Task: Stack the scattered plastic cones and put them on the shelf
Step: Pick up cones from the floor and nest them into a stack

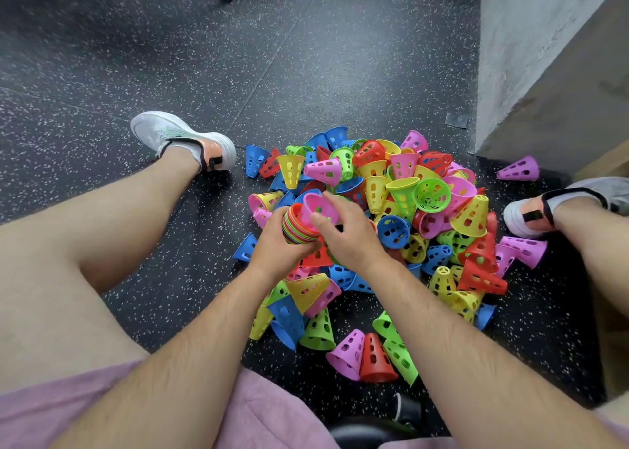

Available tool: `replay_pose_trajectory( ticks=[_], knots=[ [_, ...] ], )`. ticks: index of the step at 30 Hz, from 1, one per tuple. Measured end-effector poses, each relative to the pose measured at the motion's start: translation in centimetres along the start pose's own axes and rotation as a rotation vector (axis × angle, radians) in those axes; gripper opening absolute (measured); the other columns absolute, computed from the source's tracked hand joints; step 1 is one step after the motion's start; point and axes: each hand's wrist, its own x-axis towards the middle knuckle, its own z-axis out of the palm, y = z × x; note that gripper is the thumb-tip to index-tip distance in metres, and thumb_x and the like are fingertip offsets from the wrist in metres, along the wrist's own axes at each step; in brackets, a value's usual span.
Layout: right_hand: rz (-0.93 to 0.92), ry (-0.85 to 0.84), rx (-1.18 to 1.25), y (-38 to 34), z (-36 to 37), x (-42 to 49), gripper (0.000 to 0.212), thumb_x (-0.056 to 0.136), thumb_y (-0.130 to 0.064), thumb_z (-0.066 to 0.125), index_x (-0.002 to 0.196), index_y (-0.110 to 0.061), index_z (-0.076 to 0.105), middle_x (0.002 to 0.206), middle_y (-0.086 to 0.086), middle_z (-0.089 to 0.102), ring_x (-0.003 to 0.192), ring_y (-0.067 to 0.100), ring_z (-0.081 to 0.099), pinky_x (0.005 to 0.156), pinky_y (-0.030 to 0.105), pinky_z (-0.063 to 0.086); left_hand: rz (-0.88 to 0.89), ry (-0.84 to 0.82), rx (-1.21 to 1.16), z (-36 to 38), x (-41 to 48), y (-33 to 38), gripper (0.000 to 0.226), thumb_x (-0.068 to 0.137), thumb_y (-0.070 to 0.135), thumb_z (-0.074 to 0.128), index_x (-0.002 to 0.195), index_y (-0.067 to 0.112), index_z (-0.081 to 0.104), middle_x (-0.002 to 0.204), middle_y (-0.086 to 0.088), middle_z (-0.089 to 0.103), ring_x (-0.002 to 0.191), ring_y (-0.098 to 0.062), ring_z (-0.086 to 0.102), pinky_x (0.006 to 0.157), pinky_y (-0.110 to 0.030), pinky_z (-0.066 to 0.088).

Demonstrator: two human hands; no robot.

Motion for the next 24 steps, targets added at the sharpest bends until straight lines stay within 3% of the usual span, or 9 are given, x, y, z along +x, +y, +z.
replay_pose_trajectory(
  ticks=[4,6,8,9,11,13,16,19,24],
  knots=[
    [-0.006,-0.159,0.011,-0.5,0.0,-1.1,0.056,0.094,-0.051,0.056,0.145,-0.028,0.048,0.138,-0.005,0.053,0.130,0.010,0.041,0.109,0.032,0.035,-0.012,-0.046,0.017,-0.1,-0.2,0.1,0.063,0.073,0.011,0.088,0.124,0.024,0.053,0.106,0.000,0.068,0.087,-0.010,0.070,0.069,-0.027,0.059],
    [-0.032,-0.171,0.023,-0.6,-0.1,-1.7,0.053,0.097,-0.047,0.057,0.145,-0.027,0.048,0.140,-0.005,0.053,0.128,0.008,0.040,0.103,0.026,0.031,-0.023,-0.056,0.026,-0.3,-0.4,-0.2,0.063,0.072,0.014,0.090,0.122,0.026,0.053,0.108,0.001,0.068,0.090,-0.011,0.071,0.074,-0.030,0.061],
    [-0.055,-0.109,-0.037,0.0,0.0,-2.1,0.053,0.096,-0.048,0.056,0.142,-0.023,0.048,0.139,-0.005,0.051,0.128,0.008,0.042,0.106,0.028,0.035,-0.047,-0.059,0.019,-0.6,-0.7,-0.3,0.064,0.067,0.017,0.090,0.120,0.024,0.054,0.107,-0.001,0.068,0.089,-0.011,0.070,0.071,-0.028,0.058],
    [-0.079,-0.051,-0.073,0.5,0.3,-2.3,0.046,0.095,-0.048,0.055,0.132,-0.021,0.052,0.130,-0.005,0.054,0.122,0.011,0.047,0.104,0.032,0.041,-0.056,-0.048,0.020,-0.7,-0.9,-0.3,0.064,0.065,0.017,0.088,0.119,0.021,0.054,0.105,-0.001,0.067,0.086,-0.011,0.068,0.067,-0.024,0.056],
    [-0.242,0.038,-0.194,1.6,0.6,-2.9,0.026,0.092,-0.040,0.055,0.103,-0.017,0.056,0.100,-0.003,0.055,0.096,0.017,0.051,0.087,0.040,0.048,-0.073,-0.013,0.030,-1.2,-1.2,-0.5,0.062,0.068,0.008,0.088,0.118,0.017,0.053,0.101,0.001,0.064,0.082,-0.009,0.064,0.063,-0.017,0.051],
    [-0.484,-0.024,-0.350,2.5,1.5,-3.7,0.018,0.086,-0.030,0.058,0.092,-0.013,0.056,0.089,0.000,0.053,0.084,0.021,0.047,0.076,0.044,0.046,-0.104,0.019,0.045,-1.7,-1.5,-1.1,0.061,0.072,0.001,0.086,0.120,0.014,0.052,0.099,0.003,0.064,0.083,-0.007,0.063,0.065,-0.015,0.049],
    [-0.650,-0.252,-0.516,3.3,3.1,-4.9,0.035,0.081,-0.031,0.062,0.112,-0.015,0.064,0.109,0.006,0.058,0.097,0.028,0.054,0.083,0.044,0.047,-0.154,0.028,0.058,-2.2,-2.0,-2.2,0.070,0.066,0.006,0.090,0.124,0.011,0.052,0.104,0.001,0.065,0.085,-0.006,0.063,0.064,-0.008,0.047],
    [-0.565,-0.411,-0.620,3.6,4.1,-5.4,0.056,0.080,-0.042,0.066,0.133,-0.026,0.058,0.138,0.009,0.052,0.124,0.030,0.049,0.102,0.044,0.042,-0.185,0.019,0.088,-2.5,-2.4,-2.5,0.068,0.070,0.000,0.087,0.126,0.011,0.051,0.103,0.005,0.063,0.085,0.002,0.059,0.061,-0.002,0.042],
    [-0.509,-0.498,-0.745,3.5,3.8,-5.2,0.065,0.086,-0.050,0.065,0.146,-0.036,0.043,0.148,0.006,0.041,0.136,0.027,0.038,0.112,0.043,0.032,-0.204,0.017,0.103,-2.4,-2.5,-2.3,0.066,0.071,-0.001,0.084,0.126,0.014,0.050,0.105,0.003,0.063,0.086,-0.003,0.061,0.058,-0.002,0.041]
  ],
)
